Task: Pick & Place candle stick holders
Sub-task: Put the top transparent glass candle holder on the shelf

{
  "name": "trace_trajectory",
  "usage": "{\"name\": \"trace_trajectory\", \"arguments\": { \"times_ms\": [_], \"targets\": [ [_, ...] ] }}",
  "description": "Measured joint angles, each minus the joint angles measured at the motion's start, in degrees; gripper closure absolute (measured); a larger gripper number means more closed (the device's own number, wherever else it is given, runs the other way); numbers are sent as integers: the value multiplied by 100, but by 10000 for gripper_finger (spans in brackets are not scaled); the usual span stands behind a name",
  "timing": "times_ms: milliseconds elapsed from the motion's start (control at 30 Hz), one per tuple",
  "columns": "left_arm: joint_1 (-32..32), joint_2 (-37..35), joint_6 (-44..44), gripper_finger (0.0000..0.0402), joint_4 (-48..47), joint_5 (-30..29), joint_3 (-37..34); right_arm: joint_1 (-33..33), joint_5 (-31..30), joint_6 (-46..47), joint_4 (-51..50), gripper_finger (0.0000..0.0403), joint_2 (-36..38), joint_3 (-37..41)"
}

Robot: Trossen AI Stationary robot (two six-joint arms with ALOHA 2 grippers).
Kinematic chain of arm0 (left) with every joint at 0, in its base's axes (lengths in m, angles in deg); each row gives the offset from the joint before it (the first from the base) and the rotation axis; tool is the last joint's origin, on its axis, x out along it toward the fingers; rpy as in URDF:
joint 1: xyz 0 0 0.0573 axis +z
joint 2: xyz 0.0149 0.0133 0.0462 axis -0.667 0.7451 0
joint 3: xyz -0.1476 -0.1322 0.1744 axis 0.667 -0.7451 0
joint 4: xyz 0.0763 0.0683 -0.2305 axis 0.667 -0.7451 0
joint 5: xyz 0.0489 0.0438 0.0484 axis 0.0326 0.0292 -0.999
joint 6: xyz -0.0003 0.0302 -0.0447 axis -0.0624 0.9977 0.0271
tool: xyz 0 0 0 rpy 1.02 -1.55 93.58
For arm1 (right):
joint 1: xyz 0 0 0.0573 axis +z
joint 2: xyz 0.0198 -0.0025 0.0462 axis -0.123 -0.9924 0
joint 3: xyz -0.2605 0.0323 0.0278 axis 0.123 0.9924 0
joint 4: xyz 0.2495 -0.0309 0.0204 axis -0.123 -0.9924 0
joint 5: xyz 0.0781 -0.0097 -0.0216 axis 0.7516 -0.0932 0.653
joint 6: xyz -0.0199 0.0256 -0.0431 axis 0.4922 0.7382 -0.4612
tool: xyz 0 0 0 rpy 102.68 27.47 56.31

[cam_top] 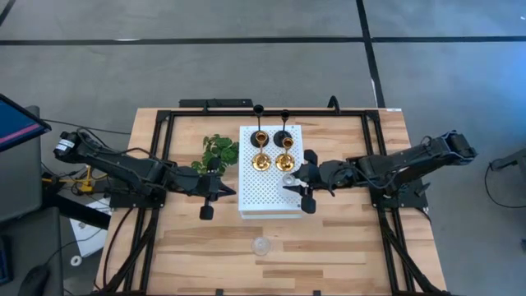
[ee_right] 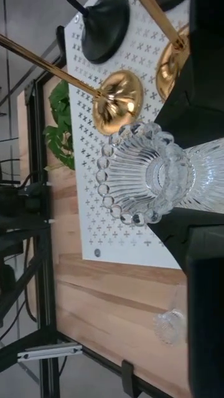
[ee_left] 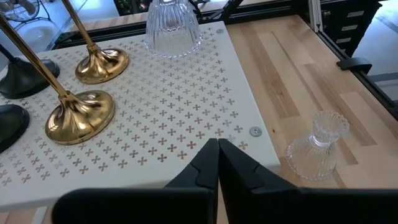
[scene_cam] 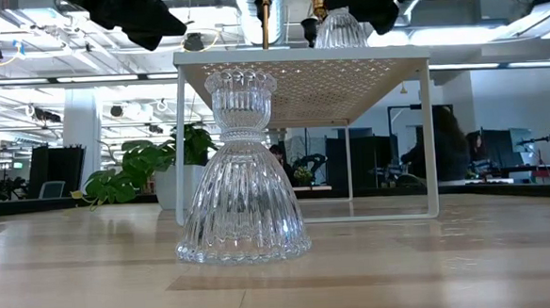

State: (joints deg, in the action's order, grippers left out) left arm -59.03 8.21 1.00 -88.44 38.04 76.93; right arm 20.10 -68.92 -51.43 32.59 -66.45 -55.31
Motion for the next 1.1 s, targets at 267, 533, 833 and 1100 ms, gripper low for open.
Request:
{"name": "trace_trajectory", "arguments": {
  "times_ms": [267,533,833,1100],
  "targets": [
    [0,0,0,396,-5,2,0,-4,-7,191,126,280,-41,1],
    [0,0,-3,393,-41,2,-4,-13,28,196,364,281,-444,4],
    [0,0,-275,393,-182,2,-7,-42,51,150,307,281,-411,-1],
    [0,0,-278,396,-186,3,-7,-42,47,150,156,281,-393,-10]
  ]
}}
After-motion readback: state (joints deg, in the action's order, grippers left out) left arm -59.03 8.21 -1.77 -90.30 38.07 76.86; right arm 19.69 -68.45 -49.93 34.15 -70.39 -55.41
